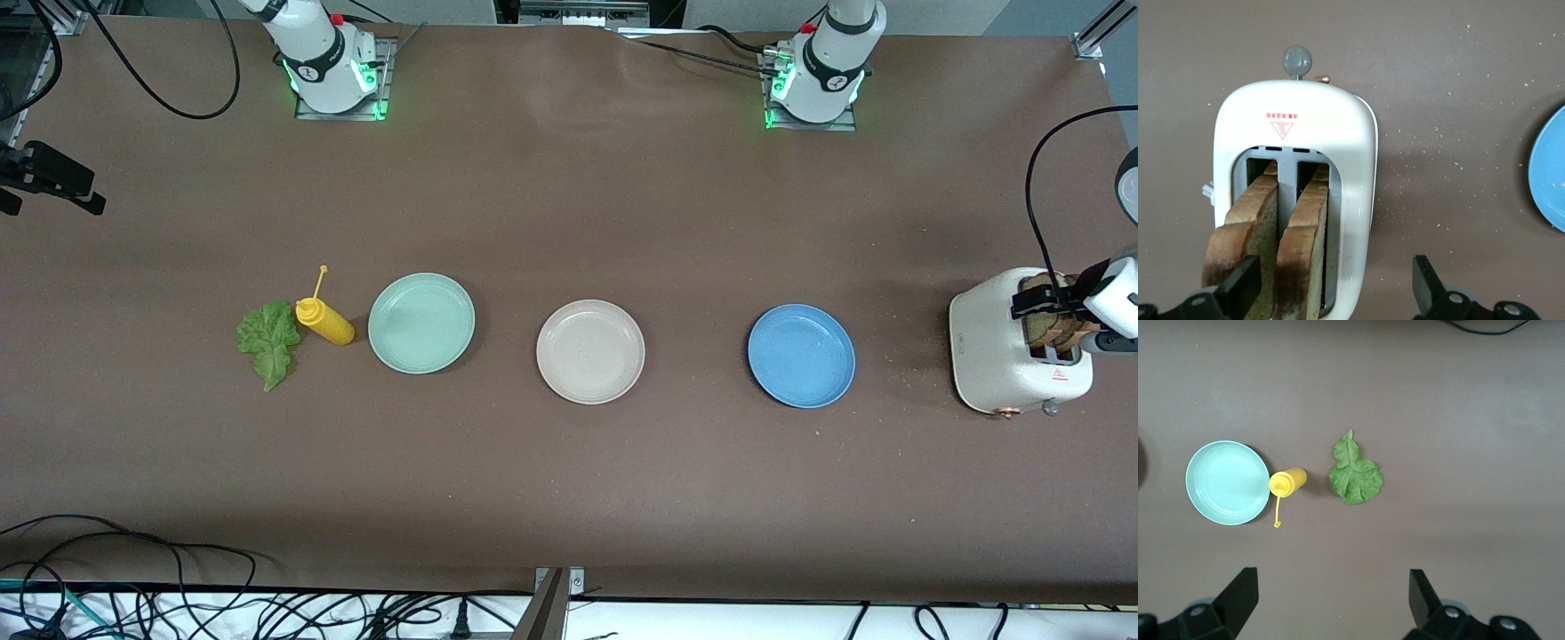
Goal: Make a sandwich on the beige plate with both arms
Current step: 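Lower the left gripper and grasp a bread slice in the toaster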
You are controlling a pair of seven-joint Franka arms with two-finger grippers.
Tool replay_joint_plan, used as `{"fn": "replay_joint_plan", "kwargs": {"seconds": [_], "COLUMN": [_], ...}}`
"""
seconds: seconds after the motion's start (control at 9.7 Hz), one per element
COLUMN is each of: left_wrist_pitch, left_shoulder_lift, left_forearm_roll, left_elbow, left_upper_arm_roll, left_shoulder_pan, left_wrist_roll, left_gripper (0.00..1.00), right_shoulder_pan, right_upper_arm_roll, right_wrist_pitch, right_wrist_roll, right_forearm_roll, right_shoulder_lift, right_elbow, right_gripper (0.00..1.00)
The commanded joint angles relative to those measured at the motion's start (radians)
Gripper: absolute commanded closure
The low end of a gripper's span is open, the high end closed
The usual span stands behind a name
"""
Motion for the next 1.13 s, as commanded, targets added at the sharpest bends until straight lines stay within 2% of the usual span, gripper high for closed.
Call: {"fn": "replay_joint_plan", "kwargs": {"seconds": [0.0,0.1,0.52,0.62,0.93,1.03], "left_wrist_pitch": [0.07,0.087,0.088,0.088,0.082,0.07], "left_shoulder_lift": [-0.056,-0.068,-0.072,-0.068,-0.065,-0.064], "left_forearm_roll": [0.007,0.007,0.01,0.013,0.022,0.022], "left_elbow": [-0.095,-0.118,-0.137,-0.137,-0.123,-0.093], "left_upper_arm_roll": [-0.006,-0.006,-0.006,-0.006,-0.004,-0.004], "left_shoulder_pan": [0.012,0.018,0.043,0.046,0.052,0.052], "left_wrist_roll": [0.017,0.017,0.107,0.118,0.152,0.169], "left_gripper": [0.04,0.11,0.9,1.0,1.0,1.0], "right_shoulder_pan": [0.001,0.001,0.001,0.001,0.001,0.0], "right_upper_arm_roll": [-0.001,0.001,-0.001,-0.001,-0.002,-0.002], "right_wrist_pitch": [-0.013,-0.013,-0.013,-0.013,-0.013,-0.013], "right_wrist_roll": [0.005,0.005,0.005,0.005,0.005,0.005], "right_forearm_roll": [0.014,0.014,0.014,0.014,0.016,0.016], "right_shoulder_lift": [-0.01,-0.01,-0.01,-0.01,-0.01,-0.01], "right_elbow": [0.002,0.002,0.002,0.002,0.002,0.002], "right_gripper": [0.0,0.0,0.0,0.0,0.0,0.0]}}
